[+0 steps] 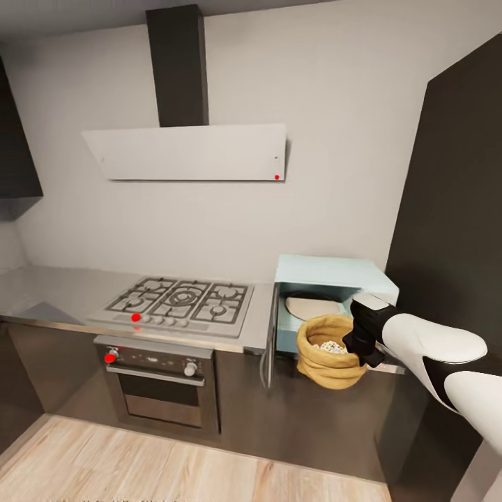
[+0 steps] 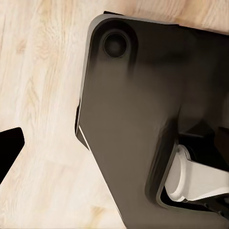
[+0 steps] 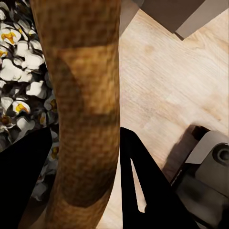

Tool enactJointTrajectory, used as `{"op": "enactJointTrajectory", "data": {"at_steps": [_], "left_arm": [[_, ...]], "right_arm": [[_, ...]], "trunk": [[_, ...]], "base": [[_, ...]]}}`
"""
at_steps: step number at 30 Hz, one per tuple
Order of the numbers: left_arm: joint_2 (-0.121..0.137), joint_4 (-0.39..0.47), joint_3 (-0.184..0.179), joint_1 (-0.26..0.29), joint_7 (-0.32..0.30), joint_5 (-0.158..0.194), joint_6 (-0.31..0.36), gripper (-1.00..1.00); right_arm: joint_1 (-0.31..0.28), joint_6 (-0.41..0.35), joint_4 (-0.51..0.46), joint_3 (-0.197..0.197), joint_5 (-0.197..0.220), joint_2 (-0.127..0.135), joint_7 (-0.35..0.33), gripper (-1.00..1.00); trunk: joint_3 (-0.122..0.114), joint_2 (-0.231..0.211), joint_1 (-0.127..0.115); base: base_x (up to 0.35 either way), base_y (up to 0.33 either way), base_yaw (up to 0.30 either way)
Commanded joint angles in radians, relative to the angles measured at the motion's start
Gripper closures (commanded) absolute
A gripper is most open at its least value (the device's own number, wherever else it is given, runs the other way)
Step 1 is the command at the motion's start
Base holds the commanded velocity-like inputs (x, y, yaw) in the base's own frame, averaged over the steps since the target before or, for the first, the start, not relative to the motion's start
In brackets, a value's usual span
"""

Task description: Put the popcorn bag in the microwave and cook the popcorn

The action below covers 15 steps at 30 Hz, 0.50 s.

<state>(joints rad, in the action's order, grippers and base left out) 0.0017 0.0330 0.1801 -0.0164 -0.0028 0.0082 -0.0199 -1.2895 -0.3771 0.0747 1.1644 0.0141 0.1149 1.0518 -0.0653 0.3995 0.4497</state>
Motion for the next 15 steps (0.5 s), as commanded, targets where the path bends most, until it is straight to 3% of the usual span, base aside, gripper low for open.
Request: {"op": "enactJointTrajectory", "data": {"at_steps": [1, 7, 15], "left_arm": [[0.000, 0.001, 0.005, 0.000, 0.000, 0.001, -0.002, -1.00], [0.000, 0.001, 0.006, 0.000, 0.000, 0.000, -0.002, -1.00], [-0.004, 0.001, 0.006, 0.000, 0.000, 0.001, 0.000, -1.00]], "right_arm": [[-0.001, -0.008, 0.002, -0.003, 0.001, 0.001, 0.003, 1.00], [-0.001, -0.008, 0.002, -0.003, 0.001, 0.001, 0.003, 1.00], [-0.001, -0.008, 0.002, -0.003, 0.001, 0.002, 0.002, 1.00]], "trunk": [[0.000, 0.001, 0.000], [0.000, 0.001, 0.000], [0.000, 0.000, 0.000]], "base": [[0.000, 0.000, 0.237], [0.000, 0.000, 0.197], [0.000, 0.000, 0.019]]}}
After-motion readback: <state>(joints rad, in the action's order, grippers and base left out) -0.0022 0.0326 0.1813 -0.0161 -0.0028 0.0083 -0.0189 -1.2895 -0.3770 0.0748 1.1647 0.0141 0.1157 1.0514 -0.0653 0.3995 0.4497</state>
